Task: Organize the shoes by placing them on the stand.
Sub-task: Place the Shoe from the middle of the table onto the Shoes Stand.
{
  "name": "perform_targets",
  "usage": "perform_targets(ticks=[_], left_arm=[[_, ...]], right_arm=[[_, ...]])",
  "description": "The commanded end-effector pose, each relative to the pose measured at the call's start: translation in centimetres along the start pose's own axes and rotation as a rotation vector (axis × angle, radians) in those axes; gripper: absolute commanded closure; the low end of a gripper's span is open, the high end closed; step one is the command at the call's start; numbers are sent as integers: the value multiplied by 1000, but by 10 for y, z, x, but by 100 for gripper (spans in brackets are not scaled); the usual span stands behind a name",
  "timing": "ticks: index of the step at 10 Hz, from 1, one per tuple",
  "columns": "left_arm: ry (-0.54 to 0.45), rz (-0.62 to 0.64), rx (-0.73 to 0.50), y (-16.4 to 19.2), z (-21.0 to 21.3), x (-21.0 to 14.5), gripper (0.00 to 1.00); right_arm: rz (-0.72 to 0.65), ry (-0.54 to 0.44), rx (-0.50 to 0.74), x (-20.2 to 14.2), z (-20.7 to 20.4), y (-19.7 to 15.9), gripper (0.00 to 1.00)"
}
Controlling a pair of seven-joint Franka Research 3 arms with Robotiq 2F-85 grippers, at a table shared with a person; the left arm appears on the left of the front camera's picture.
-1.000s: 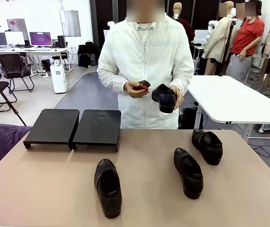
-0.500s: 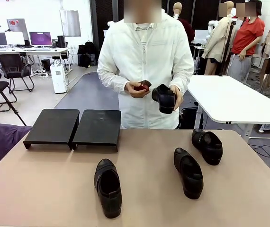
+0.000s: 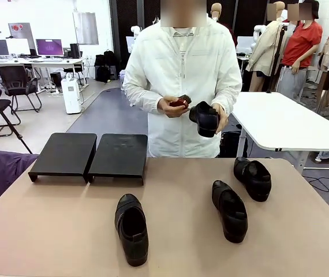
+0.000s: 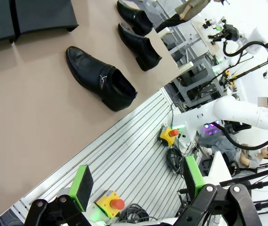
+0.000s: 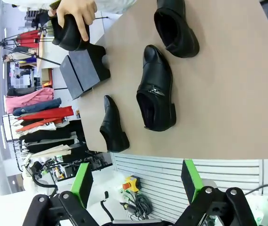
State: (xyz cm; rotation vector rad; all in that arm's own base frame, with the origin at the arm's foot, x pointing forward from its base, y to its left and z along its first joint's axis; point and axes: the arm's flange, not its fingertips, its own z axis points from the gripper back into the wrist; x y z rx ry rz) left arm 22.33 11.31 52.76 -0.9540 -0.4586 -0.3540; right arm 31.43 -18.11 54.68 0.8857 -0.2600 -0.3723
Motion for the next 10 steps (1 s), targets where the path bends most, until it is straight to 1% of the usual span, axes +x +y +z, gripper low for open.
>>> perform_targets(ticks=[1,4,5,6,7,8,9,10], left_arm=[[-11,-15,-18,-1,0,0,0],[-11,-15,-18,-1,0,0,0],[0,0,0,0,0,0,0],[56,18,117,-21,-26,20,0],[177,14,190,-61,-76,50,0],[321,-51,177,-93,-125,74,0],[446,-27,246,-118,-176,97,0],[506,36,265,-142,-225,117,0]], right_arm=[[1,11,-14,-1,4,1,0],[1,11,-14,-1,4,1,0],[1,11,-14,-1,4,1,0],[1,11,-14,-1,4,1,0],[1,11,-14,-1,4,1,0],[1,11,-14,-1,4,1,0],[1,11,-14,-1,4,1,0],[1,11,-14,-1,4,1,0]])
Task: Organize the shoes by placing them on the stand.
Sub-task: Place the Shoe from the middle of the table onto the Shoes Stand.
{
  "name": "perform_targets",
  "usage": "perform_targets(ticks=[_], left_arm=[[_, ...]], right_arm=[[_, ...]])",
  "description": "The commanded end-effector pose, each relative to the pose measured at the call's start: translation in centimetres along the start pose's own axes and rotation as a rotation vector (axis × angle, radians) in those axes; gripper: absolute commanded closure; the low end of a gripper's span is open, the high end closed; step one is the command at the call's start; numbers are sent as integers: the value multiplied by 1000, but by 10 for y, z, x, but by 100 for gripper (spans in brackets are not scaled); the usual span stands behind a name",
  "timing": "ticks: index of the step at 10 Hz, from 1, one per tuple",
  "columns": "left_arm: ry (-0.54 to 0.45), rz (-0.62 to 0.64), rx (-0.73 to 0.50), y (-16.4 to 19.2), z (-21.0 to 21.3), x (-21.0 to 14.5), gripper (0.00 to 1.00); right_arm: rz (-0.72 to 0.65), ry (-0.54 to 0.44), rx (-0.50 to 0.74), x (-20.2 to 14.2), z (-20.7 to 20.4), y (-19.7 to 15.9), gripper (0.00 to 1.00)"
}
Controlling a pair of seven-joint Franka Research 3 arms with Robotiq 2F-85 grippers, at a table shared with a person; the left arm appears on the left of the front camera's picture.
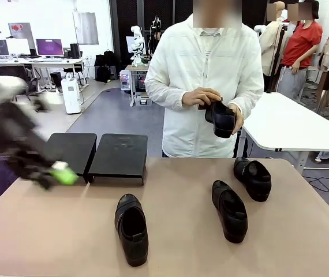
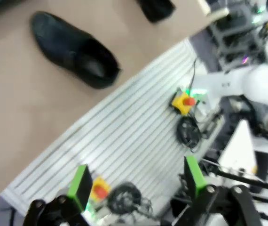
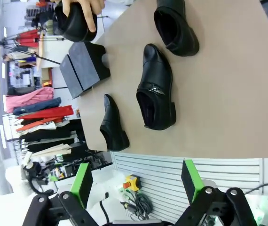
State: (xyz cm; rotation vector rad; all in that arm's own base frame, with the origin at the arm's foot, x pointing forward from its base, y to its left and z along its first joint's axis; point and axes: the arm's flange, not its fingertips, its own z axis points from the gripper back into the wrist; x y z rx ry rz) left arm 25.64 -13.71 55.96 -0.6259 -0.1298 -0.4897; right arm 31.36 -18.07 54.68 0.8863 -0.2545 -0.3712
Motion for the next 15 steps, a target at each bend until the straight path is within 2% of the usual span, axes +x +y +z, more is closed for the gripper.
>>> perform_targets(ticks=[1,3,4,5,7,8,9,11,12,15], left_arm=[[110,163,70,-43,-35,87,0],[104,258,113,-88,-97,115,0],[60,249,134,-87,-105,117,0],[110,180,81,-96,-101,94,0],[110,180,81,-96,-101,94,0],[104,210,90,-98,-115,113,0],[41,333,196,-81,-137,123,0],[26,407,282,-62,-177,132,0],[-10,483,375,-57,-191,134,0],[-19,565,454,-43,-229,135,0]], right_arm=[[3,5,-13,0,4,1,0],[3,5,-13,0,4,1,0],[3,5,-13,0,4,1,0],[3,5,-13,0,4,1,0],[3,5,-13,0,4,1,0],[3,5,-13,0,4,1,0],[3,5,-13,0,4,1,0],[3,5,-13,0,4,1,0],[3,5,-13,0,4,1,0],[3,5,-13,0,4,1,0]])
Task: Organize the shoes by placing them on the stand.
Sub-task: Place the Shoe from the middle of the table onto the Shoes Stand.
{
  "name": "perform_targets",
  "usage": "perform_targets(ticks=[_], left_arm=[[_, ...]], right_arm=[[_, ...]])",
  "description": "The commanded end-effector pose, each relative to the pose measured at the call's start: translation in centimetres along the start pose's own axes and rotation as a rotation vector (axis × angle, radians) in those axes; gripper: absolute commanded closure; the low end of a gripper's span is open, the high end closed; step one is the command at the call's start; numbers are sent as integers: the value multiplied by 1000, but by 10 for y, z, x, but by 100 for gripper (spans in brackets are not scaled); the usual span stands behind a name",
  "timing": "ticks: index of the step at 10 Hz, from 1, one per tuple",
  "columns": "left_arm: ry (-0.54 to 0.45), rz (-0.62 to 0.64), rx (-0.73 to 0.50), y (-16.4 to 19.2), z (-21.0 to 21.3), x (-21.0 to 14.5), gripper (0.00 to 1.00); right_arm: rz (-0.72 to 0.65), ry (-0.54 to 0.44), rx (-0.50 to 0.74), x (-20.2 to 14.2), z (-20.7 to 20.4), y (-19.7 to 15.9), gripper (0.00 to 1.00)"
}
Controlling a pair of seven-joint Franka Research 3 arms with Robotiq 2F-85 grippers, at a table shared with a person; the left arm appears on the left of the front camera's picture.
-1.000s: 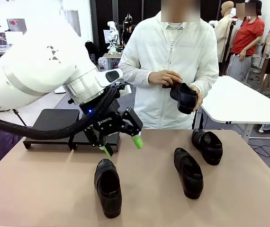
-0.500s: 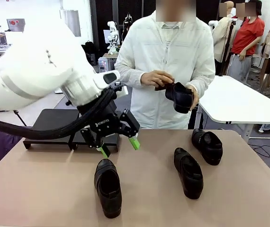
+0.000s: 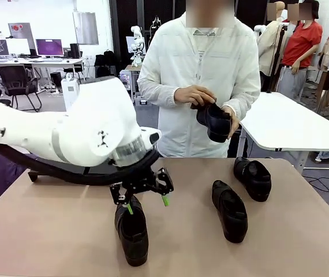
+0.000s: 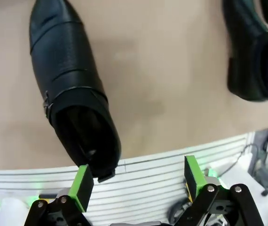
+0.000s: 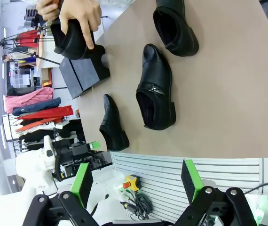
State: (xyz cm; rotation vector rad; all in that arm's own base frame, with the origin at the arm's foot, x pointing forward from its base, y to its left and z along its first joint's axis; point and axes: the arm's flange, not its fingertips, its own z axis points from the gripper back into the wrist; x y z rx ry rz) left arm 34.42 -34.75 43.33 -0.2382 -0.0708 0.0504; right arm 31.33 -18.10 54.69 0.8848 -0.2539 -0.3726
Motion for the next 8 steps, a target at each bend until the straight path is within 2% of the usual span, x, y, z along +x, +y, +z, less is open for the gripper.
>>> perform_targets(ticks=[1,3,5,8], left_arm=[[-24,81,86,-7,-16,2,0],[-90,90,84,-6,-46,3,0],[-75,64,68,-7,-65,1,0],[-101,85,86,0,-72,5,0]], right_arm=[[4,6,-11,0,4,1,0],[4,6,-11,0,4,1,0],[4,6,-11,0,4,1,0],[4,6,-11,0,4,1,0]])
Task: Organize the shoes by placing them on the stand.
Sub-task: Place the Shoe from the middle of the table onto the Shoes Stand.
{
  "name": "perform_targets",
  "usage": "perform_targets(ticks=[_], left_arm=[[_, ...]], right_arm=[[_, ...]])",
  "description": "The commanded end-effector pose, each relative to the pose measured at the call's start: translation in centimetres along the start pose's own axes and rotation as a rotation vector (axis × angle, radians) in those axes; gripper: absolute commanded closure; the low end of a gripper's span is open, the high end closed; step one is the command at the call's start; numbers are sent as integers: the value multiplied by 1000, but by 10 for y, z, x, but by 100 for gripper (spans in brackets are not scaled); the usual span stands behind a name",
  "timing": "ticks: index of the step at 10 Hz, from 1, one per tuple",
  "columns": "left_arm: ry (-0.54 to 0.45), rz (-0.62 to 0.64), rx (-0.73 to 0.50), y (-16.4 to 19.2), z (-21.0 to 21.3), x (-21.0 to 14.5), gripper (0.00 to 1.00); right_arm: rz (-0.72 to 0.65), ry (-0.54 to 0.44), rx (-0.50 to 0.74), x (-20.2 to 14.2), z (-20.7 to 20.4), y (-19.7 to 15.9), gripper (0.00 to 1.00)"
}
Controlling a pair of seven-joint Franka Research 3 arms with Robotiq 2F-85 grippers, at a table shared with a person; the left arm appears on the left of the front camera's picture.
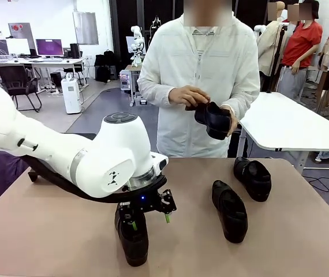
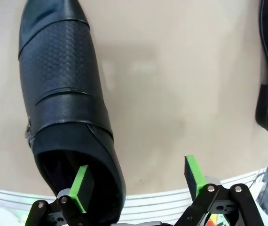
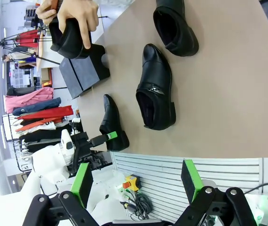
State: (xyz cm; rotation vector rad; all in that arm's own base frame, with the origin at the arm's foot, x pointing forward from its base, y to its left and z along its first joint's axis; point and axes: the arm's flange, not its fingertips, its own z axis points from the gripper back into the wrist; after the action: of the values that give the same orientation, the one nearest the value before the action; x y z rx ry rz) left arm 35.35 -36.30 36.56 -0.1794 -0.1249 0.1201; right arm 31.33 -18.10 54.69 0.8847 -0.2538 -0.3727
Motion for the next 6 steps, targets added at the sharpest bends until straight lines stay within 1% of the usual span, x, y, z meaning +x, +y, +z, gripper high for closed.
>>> perform_targets(ticks=[1,2,3,6], left_arm=[[-47,23,45,-1,-4,0,39],[-36,14,57,-2,-5,0,97],[-33,11,70,-3,-7,-1,100],[-21,11,83,-5,-5,0,100]], right_arm=[[4,6,-11,0,4,1,0],[4,6,-11,0,4,1,0],[4,6,-11,0,4,1,0],[4,6,-11,0,4,1,0]])
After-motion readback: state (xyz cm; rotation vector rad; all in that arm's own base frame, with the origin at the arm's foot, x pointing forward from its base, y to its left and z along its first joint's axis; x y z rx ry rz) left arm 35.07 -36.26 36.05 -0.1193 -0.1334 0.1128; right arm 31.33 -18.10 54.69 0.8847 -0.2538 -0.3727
